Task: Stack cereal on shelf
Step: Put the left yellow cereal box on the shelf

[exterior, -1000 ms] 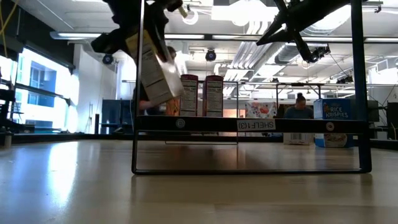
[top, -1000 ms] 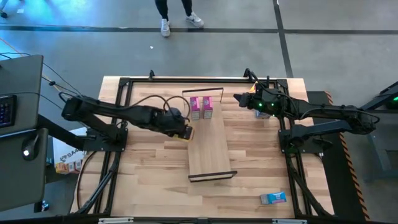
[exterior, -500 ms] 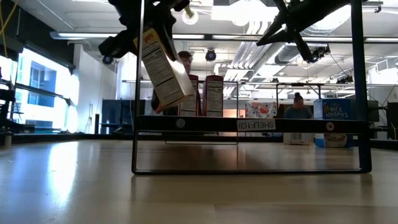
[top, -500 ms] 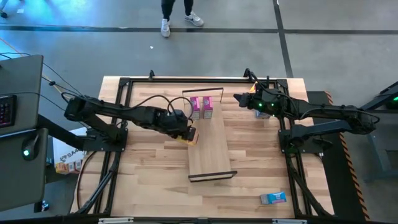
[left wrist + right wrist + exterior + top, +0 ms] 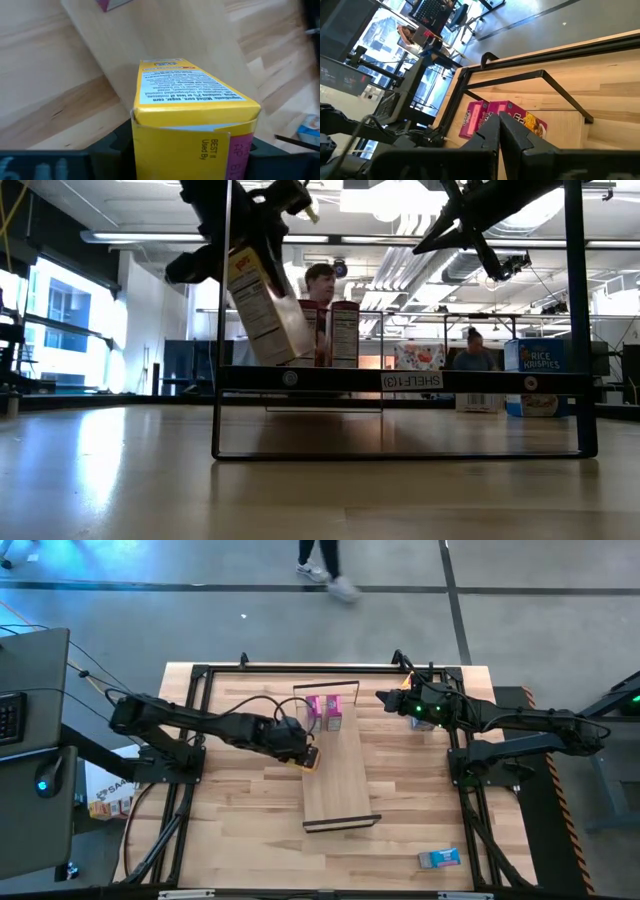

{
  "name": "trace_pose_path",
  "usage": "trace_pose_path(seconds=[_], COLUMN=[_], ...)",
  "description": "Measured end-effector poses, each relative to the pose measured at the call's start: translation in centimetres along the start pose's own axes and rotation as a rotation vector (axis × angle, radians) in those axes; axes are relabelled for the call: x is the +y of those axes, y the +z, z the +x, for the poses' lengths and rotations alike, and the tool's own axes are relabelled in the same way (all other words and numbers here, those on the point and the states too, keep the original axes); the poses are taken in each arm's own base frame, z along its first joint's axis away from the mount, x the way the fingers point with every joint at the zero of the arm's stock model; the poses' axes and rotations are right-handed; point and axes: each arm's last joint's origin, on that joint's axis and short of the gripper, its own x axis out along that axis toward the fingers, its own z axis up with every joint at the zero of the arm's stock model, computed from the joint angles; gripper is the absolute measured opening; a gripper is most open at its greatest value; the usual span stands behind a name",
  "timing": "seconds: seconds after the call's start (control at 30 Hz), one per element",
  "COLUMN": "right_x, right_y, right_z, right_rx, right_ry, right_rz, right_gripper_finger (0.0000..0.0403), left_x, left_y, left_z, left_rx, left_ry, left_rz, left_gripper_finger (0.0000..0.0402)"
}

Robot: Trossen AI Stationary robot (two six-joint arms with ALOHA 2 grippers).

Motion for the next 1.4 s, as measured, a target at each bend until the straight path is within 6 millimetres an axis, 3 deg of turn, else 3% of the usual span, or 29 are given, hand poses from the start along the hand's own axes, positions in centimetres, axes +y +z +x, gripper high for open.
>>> trace_pose_path(seconds=[0.77,1.2,1.4], right_x=[-0.01,-0.01,-0.01], right_y=[0.03,0.03,0.04], right_z=[-0.01,-0.01,-0.01], right_rx=[-0.009,-0.01,-0.011], right_ry=[-0.005,-0.005,-0.005], right_rz=[0.0,0.0,0.0], right_gripper_finger=[0.0001,0.0001,0.0001], left_x=[-0.29,-0.29,-0.39], left_y=[0.4,0.4,0.42], left_z=[-0.05,-0.05,-0.05], left_rx=[0.008,0.008,0.024], left_ry=[-0.051,-0.051,-0.07], left_rz=[0.125,0.159,0.157], left_gripper_finger=[0.0172,0.0255,0.0274])
